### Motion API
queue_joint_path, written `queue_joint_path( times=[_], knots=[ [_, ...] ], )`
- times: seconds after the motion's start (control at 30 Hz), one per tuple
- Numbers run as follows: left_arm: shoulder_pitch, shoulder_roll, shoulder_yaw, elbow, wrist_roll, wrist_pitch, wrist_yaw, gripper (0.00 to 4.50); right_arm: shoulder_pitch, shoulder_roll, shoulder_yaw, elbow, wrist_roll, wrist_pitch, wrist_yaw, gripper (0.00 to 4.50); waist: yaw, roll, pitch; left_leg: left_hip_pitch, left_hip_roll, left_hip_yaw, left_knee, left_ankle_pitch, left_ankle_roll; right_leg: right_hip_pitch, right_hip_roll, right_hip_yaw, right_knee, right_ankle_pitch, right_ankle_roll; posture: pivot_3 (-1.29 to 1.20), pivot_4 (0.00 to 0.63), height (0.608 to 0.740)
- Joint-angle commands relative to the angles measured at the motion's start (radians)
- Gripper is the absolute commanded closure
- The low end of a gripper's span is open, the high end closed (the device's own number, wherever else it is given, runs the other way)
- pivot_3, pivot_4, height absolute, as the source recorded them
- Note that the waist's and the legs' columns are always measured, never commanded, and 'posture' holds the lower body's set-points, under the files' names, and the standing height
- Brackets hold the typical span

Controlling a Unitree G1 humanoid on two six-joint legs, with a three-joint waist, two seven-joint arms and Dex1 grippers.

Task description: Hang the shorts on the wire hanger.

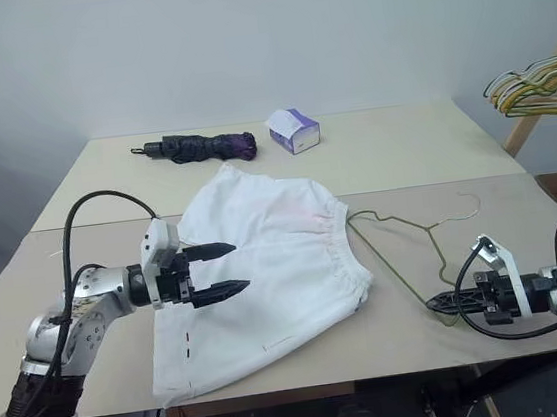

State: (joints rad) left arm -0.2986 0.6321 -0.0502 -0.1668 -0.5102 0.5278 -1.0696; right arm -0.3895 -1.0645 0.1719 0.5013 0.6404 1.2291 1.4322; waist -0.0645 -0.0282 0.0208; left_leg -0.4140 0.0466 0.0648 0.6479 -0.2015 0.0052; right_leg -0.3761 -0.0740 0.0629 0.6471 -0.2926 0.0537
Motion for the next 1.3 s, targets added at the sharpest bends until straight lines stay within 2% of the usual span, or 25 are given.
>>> queue_joint_path(
  times=[0.03,0.3,0.4,0.57,0.67,0.83,0.97,1.13,1.3],
  knots=[
    [-0.006,0.010,0.006,-0.038,0.002,-0.011,0.002,0.02,-0.039,0.000,-0.017,-0.006,0.003,-0.018,0.063,4.50,0.000,0.000,0.000,0.000,0.000,0.000,0.000,0.000,0.000,0.000,0.000,0.000,0.000,0.000,0.000,-0.05,0.000,0.740],
    [-0.009,0.004,-0.005,-0.029,0.018,-0.023,0.004,0.02,-0.047,-0.003,0.057,-0.051,-0.045,-0.079,0.163,4.50,0.003,0.000,0.000,0.000,0.000,0.000,0.000,0.000,0.000,0.000,0.000,0.000,0.000,0.000,0.000,-0.04,0.000,0.740],
    [-0.009,-0.002,-0.013,-0.036,0.021,-0.021,0.007,0.02,-0.113,0.018,0.126,-0.008,-0.101,-0.087,0.175,4.50,0.000,0.000,0.000,0.000,0.000,0.000,0.000,0.000,0.000,0.000,0.000,0.000,0.000,0.000,0.000,-0.04,0.000,0.740],
    [-0.001,-0.010,-0.024,-0.053,0.032,-0.024,0.018,0.02,-0.272,0.067,0.218,0.183,-0.180,-0.133,0.182,4.50,0.000,0.001,0.000,0.000,0.000,0.000,0.000,0.000,0.000,0.000,0.000,0.000,0.000,0.000,0.000,-0.01,0.000,0.740],
    [0.014,-0.008,-0.027,-0.063,0.043,-0.033,0.025,0.02,-0.326,0.057,0.288,0.209,-0.137,-0.173,0.182,4.50,0.010,0.001,0.000,0.000,0.000,0.000,0.000,0.000,0.000,-0.001,0.000,0.000,0.000,0.000,0.000,0.00,0.000,0.740],
    [0.035,-0.008,-0.031,-0.073,0.051,-0.040,0.037,0.02,-0.420,0.037,0.476,0.263,-0.061,-0.241,0.182,4.50,0.024,0.002,0.000,-0.001,0.000,0.000,0.000,0.000,0.000,-0.001,0.000,0.000,0.001,0.000,0.000,0.01,0.000,0.740],
    [0.041,-0.005,-0.032,-0.081,0.056,-0.047,0.045,0.02,-0.540,0.085,0.592,0.383,-0.054,-0.303,0.182,4.50,0.026,0.002,0.001,0.000,0.000,0.000,0.001,0.000,0.000,-0.001,0.000,0.000,0.001,0.000,0.000,0.03,0.000,0.740],
    [0.050,-0.005,-0.032,-0.086,0.061,-0.049,0.056,0.02,-0.635,0.193,0.599,0.571,-0.091,-0.365,0.182,4.50,0.029,0.002,0.001,-0.001,0.000,0.000,0.000,0.000,0.000,-0.002,0.001,0.001,0.001,0.000,-0.001,0.06,0.000,0.740],
    [0.064,-0.001,-0.028,-0.102,0.059,-0.046,0.063,0.02,-0.653,0.228,0.642,0.597,-0.100,-0.442,0.182,4.50,0.052,0.002,0.001,-0.002,0.000,0.000,0.001,0.000,0.000,-0.004,0.000,0.001,0.002,0.001,0.000,0.08,0.000,0.740]
  ],
)
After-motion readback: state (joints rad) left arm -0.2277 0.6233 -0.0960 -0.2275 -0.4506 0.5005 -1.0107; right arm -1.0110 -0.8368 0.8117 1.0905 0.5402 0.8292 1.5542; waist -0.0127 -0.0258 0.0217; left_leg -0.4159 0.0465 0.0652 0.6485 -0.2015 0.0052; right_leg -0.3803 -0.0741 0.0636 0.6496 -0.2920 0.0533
